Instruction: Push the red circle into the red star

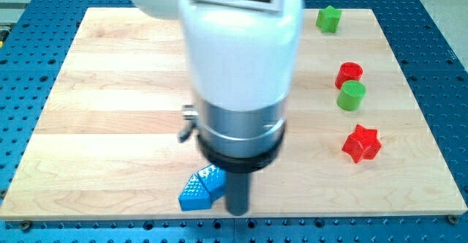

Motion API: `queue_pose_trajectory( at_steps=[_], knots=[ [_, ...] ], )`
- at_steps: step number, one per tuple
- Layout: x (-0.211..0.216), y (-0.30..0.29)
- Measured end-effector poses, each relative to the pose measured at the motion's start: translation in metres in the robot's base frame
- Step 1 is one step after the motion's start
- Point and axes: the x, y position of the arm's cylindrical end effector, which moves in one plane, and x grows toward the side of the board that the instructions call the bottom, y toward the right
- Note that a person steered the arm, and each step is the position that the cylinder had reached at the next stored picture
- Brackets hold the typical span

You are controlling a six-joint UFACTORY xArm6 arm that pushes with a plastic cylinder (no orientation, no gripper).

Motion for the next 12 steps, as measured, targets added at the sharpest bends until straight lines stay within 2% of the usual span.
queue_pose_trajectory(
  at_steps=[2, 3, 6, 7, 8, 9, 10, 11, 12],
  knots=[
    [-0.003, 0.116],
    [-0.002, 0.137],
    [0.0, 0.138],
    [-0.002, 0.103],
    [-0.044, 0.049],
    [-0.099, 0.06],
    [-0.111, 0.136],
    [-0.11, 0.169],
    [-0.098, 0.171]
  ],
)
